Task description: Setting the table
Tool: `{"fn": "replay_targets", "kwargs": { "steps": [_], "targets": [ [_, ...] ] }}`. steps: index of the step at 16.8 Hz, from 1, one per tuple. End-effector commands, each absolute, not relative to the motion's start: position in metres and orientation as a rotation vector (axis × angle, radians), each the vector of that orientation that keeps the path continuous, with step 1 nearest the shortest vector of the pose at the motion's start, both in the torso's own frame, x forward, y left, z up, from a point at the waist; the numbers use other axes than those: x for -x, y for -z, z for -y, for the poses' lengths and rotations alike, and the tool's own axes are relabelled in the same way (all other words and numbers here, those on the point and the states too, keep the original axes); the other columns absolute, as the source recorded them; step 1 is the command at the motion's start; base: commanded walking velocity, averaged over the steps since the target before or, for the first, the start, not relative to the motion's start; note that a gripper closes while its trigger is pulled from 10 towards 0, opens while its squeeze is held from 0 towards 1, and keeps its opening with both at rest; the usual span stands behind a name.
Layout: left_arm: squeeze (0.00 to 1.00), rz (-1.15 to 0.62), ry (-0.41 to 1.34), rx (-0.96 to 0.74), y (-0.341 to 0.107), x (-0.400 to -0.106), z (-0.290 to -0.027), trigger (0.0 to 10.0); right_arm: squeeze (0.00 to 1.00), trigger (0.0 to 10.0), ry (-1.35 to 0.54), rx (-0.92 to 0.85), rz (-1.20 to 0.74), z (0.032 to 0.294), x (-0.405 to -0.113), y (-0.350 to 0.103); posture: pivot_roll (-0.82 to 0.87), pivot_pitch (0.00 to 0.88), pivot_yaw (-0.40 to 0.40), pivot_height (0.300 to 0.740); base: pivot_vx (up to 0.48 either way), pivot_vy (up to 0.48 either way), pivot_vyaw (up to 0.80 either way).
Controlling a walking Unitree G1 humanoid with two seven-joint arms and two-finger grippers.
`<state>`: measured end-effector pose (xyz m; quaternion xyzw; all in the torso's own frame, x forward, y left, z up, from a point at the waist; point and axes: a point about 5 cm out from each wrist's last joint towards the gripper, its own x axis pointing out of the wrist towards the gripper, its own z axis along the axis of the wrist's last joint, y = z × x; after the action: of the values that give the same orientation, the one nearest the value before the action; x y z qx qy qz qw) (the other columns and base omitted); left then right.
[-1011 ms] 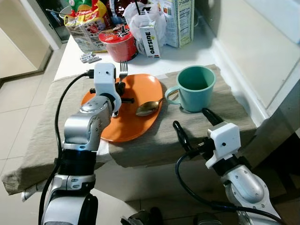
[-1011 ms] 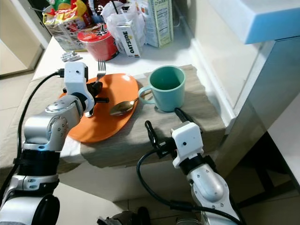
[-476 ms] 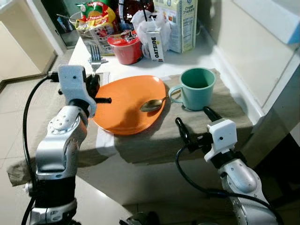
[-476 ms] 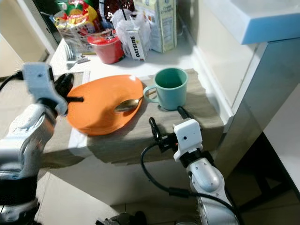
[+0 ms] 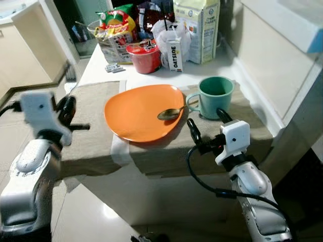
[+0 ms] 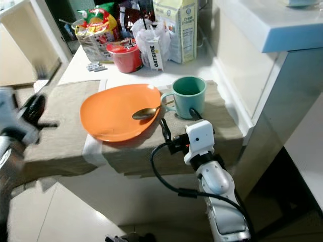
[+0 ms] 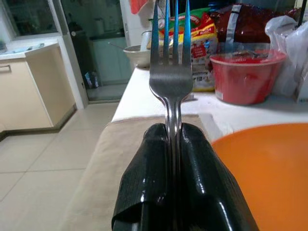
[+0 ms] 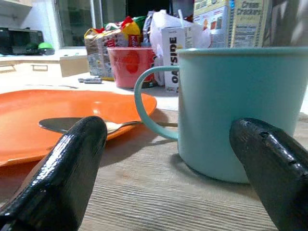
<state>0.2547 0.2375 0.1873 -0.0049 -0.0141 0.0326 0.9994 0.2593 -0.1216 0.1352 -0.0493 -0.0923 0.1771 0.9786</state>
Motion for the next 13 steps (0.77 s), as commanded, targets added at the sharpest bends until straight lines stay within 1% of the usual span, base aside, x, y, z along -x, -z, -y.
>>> {"fn": "replay_targets", "kwargs": {
  "steps": [1, 3, 5, 6, 7, 8, 9, 13],
  "targets": [
    [0.00, 0.044, -0.083, 0.021, -0.190, -0.248, -0.240, 0.0, 0.00, 10.0, -0.369, 0.087, 0.193, 0.119, -0.260, -0.135, -0.08, 0.000, 0.165, 0.740, 0.000, 0.000, 0.00],
    [0.00, 0.020, -0.025, 0.044, -0.179, -0.234, -0.221, 0.0, 0.00, 10.0, -0.377, 0.085, 0.205, 0.114, -0.258, -0.135, -0.10, 0.000, 0.158, 0.740, 0.000, 0.000, 0.00],
    [0.00, 0.006, -0.002, 0.070, -0.172, -0.230, -0.212, 0.0, 0.00, 10.0, -0.378, 0.085, 0.218, 0.114, -0.258, -0.138, -0.12, 0.000, 0.153, 0.740, 0.000, 0.000, 0.00],
    [0.00, -0.021, 0.029, 0.076, -0.161, -0.223, -0.203, 0.0, 0.00, 10.0, -0.375, 0.086, 0.219, 0.116, -0.259, -0.139, -0.13, 0.000, 0.143, 0.740, 0.000, 0.000, 0.00],
    [0.00, -0.032, 0.035, 0.081, -0.154, -0.221, -0.199, 0.0, 0.00, 10.0, -0.371, 0.086, 0.218, 0.118, -0.261, -0.138, -0.14, 0.000, 0.136, 0.740, 0.000, 0.000, 0.00],
    [0.00, -0.046, 0.021, 0.103, -0.144, -0.221, -0.196, 0.0, 0.00, 10.0, -0.367, 0.089, 0.215, 0.121, -0.263, -0.138, -0.14, 0.000, 0.119, 0.740, 0.000, 0.000, 0.00],
    [0.00, -0.046, -0.004, 0.123, -0.136, -0.227, -0.191, 0.0, 0.00, 10.0, -0.371, 0.100, 0.210, 0.125, -0.266, -0.138, -0.16, 0.000, 0.081, 0.740, 0.000, 0.000, 0.00],
    [0.00, -0.043, 0.014, 0.134, -0.136, -0.239, -0.186, 0.0, 0.00, 10.0, -0.381, 0.109, 0.198, 0.126, -0.270, -0.136, -0.17, 0.000, 0.085, 0.740, 0.000, 0.000, 0.00]
  ]
}}
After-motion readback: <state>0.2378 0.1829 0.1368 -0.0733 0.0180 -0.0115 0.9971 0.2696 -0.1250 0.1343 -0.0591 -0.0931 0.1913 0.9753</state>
